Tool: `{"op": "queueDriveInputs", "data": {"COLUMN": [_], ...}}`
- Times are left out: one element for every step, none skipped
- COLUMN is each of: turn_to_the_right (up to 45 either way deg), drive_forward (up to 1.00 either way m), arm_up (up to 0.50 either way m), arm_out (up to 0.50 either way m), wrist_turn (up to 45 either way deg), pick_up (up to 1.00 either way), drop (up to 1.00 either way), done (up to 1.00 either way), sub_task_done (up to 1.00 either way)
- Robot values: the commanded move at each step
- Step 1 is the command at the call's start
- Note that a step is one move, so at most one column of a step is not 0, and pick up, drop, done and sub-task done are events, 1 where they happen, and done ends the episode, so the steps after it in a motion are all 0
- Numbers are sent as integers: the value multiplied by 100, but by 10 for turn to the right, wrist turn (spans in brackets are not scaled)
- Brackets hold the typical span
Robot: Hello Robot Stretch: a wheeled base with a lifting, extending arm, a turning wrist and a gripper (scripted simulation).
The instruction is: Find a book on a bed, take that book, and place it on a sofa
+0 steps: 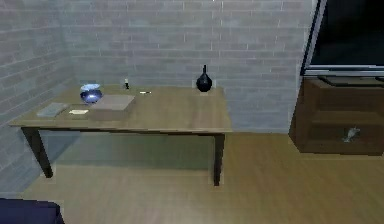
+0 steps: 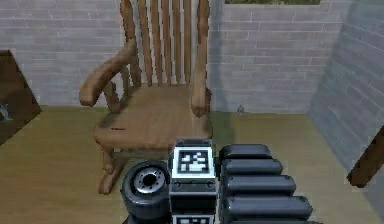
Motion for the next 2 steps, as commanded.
{"op": "queueDriveInputs", "data": {"turn_to_the_right": [450, 450], "drive_forward": [0, 0], "arm_up": [0, 0], "arm_out": [0, 0], "wrist_turn": [0, 0], "pick_up": [0, 0], "drop": [0, 0], "done": [0, 0], "sub_task_done": [0, 0]}}
